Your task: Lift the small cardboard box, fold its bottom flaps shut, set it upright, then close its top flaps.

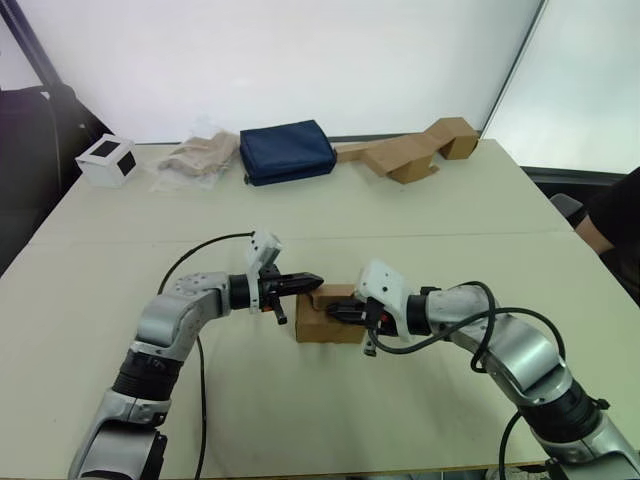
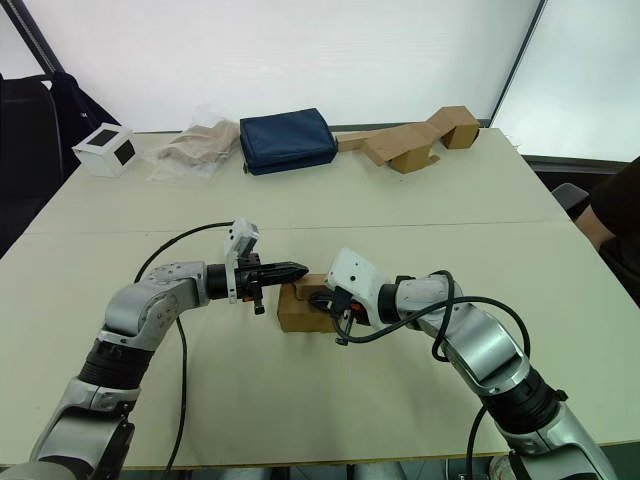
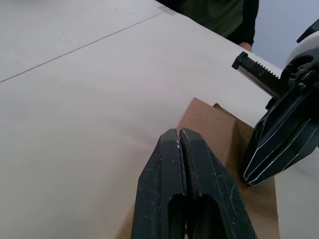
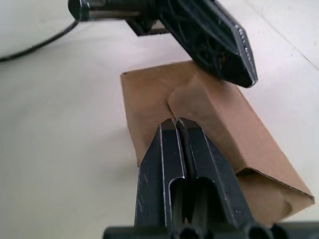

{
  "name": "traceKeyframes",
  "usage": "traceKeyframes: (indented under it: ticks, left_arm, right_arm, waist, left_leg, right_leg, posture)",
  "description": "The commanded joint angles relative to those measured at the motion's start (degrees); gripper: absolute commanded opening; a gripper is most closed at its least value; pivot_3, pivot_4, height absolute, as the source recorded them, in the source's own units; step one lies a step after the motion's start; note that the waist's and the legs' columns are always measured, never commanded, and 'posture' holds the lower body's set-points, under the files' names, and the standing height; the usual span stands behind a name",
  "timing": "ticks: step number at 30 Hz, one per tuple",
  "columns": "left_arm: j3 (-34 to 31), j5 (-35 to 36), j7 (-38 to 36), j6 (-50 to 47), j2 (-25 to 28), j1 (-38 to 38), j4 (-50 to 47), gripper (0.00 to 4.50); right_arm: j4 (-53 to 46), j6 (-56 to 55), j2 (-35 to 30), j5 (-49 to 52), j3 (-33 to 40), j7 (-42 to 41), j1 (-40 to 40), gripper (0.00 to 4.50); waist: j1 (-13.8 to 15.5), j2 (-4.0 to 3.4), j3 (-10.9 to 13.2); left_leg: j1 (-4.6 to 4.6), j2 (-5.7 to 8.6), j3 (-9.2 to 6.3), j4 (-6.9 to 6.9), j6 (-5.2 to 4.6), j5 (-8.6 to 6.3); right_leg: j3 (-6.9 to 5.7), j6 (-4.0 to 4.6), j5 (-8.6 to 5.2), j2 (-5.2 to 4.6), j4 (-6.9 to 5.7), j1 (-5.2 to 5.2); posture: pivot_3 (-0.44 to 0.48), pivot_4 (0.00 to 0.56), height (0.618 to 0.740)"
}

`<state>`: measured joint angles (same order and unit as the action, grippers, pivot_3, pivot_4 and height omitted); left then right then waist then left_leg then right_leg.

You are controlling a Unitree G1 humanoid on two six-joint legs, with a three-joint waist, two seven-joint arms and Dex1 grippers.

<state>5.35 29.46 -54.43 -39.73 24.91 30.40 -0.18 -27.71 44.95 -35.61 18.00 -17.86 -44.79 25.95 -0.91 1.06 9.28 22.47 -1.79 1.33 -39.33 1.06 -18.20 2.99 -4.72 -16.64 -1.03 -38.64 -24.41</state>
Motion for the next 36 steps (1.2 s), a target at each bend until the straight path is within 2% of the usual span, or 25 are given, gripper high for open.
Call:
traceKeyframes:
  ticks: [1,12,18,29,31,36]
  left_arm:
    - [-1.46,1.01,0.11,-0.14,0.26,0.40,-1.19,0.04]
    - [-0.44,0.58,-0.58,0.09,0.50,-0.18,-2.06,0.04]
    - [2.21,-2.22,-2.09,2.57,2.42,-0.87,-2.77,0.04]
    - [4.71,-6.85,-2.49,7.90,3.37,-1.70,-2.51,0.04]
    - [3.53,-5.55,-2.15,6.90,3.47,-2.62,-4.17,0.04]
    - [-4.18,2.61,2.02,-0.09,2.07,-2.20,-9.44,0.04]
  right_arm:
    - [-0.24,-1.41,0.57,-1.31,-0.36,0.50,1.25,0.00]
    - [2.02,-2.52,1.55,-4.18,-1.56,1.69,2.43,0.00]
    - [1.94,-2.57,1.90,-4.41,-1.67,1.32,2.23,0.00]
    - [-1.67,0.85,1.38,0.96,1.67,-0.87,-0.22,0.00]
    - [-2.01,1.16,1.41,1.54,2.59,-0.49,-0.54,0.00]
    - [-1.27,2.00,4.54,5.10,7.89,2.05,-0.27,0.00]
  waist:
    - [0.03,0.00,0.00]
    - [0.06,0.00,0.00]
    - [0.06,0.00,0.00]
    - [0.12,0.00,0.00]
    - [0.05,0.00,0.00]
    - [0.00,0.00,0.00]
  left_leg:
    - [0.00,0.00,0.00,0.00,0.00,0.00]
    - [0.00,0.00,0.00,0.00,0.00,0.00]
    - [0.00,0.00,0.00,0.00,0.00,0.00]
    - [0.00,0.00,0.00,0.00,0.00,0.00]
    - [0.00,0.00,0.00,0.00,0.00,0.00]
    - [0.00,-0.03,-0.02,0.01,0.00,0.00]
  right_leg:
    - [0.00,0.00,0.00,0.00,0.00,0.00]
    - [0.00,0.00,0.00,-0.01,0.00,0.00]
    - [0.00,0.00,0.00,-0.01,0.00,0.00]
    - [0.00,0.00,0.00,-0.02,0.00,0.01]
    - [0.00,0.00,0.00,-0.02,0.00,0.01]
    - [0.00,0.00,0.00,-0.08,0.00,0.01]
  posture:
    - [0.000,0.150,0.740]
    - [0.000,0.150,0.740]
    - [0.000,0.150,0.740]
    - [0.000,0.150,0.740]
    - [0.000,0.150,0.740]
    - [0.000,0.150,0.740]
